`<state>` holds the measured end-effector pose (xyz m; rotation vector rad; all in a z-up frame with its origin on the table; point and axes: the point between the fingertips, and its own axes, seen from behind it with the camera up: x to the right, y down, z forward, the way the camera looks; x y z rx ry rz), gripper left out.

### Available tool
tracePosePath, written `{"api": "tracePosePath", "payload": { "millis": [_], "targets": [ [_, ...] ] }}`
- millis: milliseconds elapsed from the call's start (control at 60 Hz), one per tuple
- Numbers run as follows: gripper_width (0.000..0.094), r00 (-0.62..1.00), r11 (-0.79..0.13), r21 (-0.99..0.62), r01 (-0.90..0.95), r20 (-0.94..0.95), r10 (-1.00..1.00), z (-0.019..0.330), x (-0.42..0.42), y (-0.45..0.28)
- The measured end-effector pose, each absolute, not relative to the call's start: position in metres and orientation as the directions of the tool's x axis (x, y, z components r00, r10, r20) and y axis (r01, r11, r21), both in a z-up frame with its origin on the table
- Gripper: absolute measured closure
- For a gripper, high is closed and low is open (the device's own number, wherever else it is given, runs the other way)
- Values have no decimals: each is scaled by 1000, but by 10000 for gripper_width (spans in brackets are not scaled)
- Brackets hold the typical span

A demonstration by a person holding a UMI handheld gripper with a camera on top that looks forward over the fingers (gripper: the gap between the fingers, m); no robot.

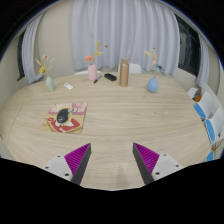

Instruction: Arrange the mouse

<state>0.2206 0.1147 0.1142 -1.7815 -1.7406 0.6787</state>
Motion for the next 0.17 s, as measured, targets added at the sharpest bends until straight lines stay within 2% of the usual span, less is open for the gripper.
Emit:
{"api": "tracePosePath", "payload": {
  "millis": [167],
  "targets": [
    [77, 49, -7, -692, 722, 41, 998, 108, 251, 140]
  ]
}}
